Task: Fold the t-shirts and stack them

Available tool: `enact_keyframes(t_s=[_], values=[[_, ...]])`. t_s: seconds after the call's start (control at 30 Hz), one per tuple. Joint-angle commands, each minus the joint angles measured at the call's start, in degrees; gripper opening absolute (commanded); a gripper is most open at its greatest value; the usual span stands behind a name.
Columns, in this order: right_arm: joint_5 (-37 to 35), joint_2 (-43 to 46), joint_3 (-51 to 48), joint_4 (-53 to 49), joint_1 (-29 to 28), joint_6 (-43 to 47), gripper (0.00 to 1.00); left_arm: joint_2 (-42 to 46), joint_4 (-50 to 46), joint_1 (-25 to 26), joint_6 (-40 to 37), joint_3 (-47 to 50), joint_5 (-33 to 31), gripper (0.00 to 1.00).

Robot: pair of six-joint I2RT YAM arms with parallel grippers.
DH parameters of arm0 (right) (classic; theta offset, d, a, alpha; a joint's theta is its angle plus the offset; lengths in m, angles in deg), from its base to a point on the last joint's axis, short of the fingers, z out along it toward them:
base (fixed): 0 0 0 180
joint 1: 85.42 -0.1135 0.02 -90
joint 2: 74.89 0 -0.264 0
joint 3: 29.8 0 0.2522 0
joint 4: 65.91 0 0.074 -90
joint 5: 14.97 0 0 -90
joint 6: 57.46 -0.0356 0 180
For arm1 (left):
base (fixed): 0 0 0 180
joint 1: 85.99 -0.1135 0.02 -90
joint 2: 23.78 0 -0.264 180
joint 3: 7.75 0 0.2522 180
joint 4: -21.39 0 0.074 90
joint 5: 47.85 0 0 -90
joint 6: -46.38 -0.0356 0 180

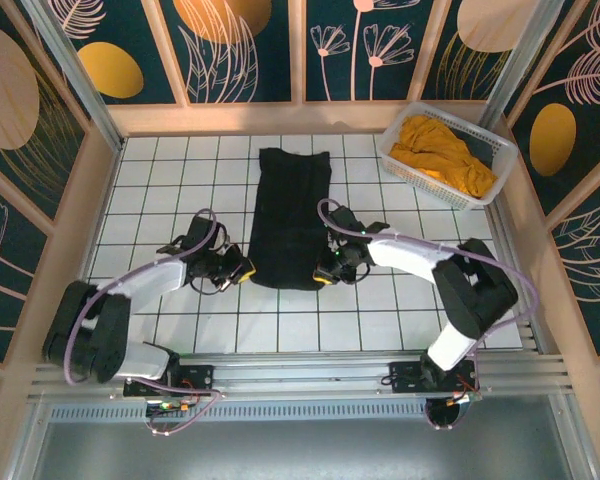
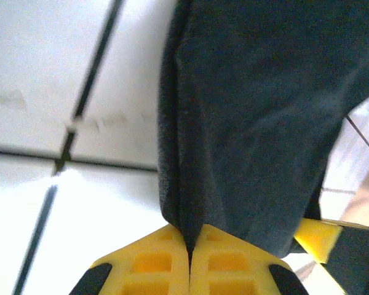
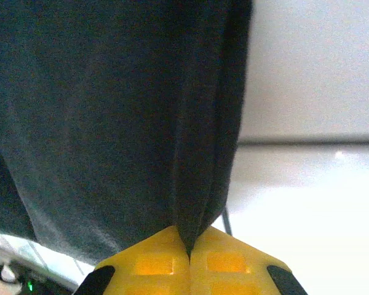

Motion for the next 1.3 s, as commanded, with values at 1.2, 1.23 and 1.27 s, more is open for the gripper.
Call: enact_keyframes(t_s=[1.2, 1.23, 1.27], values=[[-0.23, -44.90, 79.47, -10.20, 25.55, 7.37, 0.73, -51.69, -7.15, -9.49, -3.70, -79.51, -5.83, 0.51], [-1.03, -42.99, 77.90, -10.26, 25.62, 8.40, 0.73, -48.60, -6.43, -9.36, -3.67, -75.32, -6.51, 0.52], [-1.93, -40.32, 74.67, -9.61, 25.62, 9.51, 0.73, -44.04, -3.39, -9.03, -2.92, -69.09, -7.17, 0.52]])
